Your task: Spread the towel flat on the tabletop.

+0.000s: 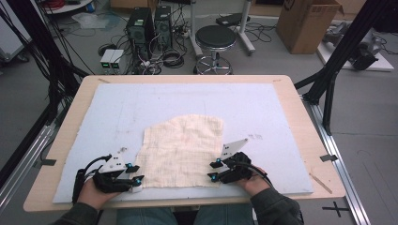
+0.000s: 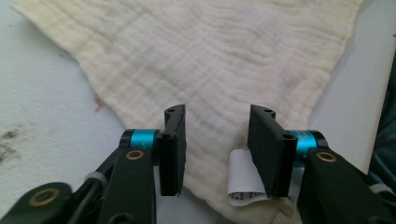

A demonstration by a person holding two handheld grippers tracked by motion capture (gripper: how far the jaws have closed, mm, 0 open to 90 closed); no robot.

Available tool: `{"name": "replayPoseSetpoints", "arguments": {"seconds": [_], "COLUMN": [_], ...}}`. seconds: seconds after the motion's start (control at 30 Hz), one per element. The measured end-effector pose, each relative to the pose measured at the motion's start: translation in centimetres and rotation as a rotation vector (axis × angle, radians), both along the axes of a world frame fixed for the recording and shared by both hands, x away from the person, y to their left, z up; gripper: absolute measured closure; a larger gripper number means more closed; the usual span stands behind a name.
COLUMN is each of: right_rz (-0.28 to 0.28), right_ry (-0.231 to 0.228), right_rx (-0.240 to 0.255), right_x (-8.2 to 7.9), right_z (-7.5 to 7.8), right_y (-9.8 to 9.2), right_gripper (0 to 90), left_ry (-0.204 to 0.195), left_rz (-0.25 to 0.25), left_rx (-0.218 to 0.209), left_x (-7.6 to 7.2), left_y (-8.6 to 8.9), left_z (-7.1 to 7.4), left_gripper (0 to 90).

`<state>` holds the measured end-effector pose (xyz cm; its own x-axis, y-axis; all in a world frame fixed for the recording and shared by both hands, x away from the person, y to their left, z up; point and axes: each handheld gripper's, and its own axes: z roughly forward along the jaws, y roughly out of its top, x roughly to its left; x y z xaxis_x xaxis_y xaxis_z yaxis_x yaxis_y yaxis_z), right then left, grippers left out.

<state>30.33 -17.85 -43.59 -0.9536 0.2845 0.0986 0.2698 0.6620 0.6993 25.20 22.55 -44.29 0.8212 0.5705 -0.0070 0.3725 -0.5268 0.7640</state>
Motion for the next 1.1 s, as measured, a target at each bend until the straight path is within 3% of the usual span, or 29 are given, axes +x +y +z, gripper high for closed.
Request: {"name": "replayPoseSetpoints", "arguments": {"seconds": [0.2,0.37,0.47,0.67,0.77,1.1], "right_rz": [-0.014,-0.011,0.005,0.032,0.041,0.049], "right_ry": [-0.04,-0.02,-0.013,-0.002,-0.006,0.025], "right_rx": [-0.029,-0.022,-0.022,0.001,0.022,0.033], "right_x": [-0.2,0.3,0.4,-0.2,-0.9,-3.1], "right_z": [-0.2,-0.3,-0.2,0.4,1.1,1.2], "right_y": [0.2,0.0,0.0,-0.7,-1.5,-3.4], "right_gripper": [69.8,86.5,88.1,88.3,88.3,88.1], "left_ry": [-0.007,-0.015,-0.02,-0.045,-0.059,-0.028], "left_rz": [0.006,0.008,0.004,-0.029,-0.059,-0.127], "left_rx": [-0.003,0.009,0.013,-0.046,-0.044,-0.057], "left_x": [0.1,0.2,0.1,-0.9,-1.6,-3.3], "left_y": [0.0,-0.6,-0.8,-1.0,-1.2,-1.8], "left_z": [-0.1,0.0,0.1,1.0,1.5,1.6], "left_gripper": [67.8,83.9,86.8,87.3,87.2,87.1]}}
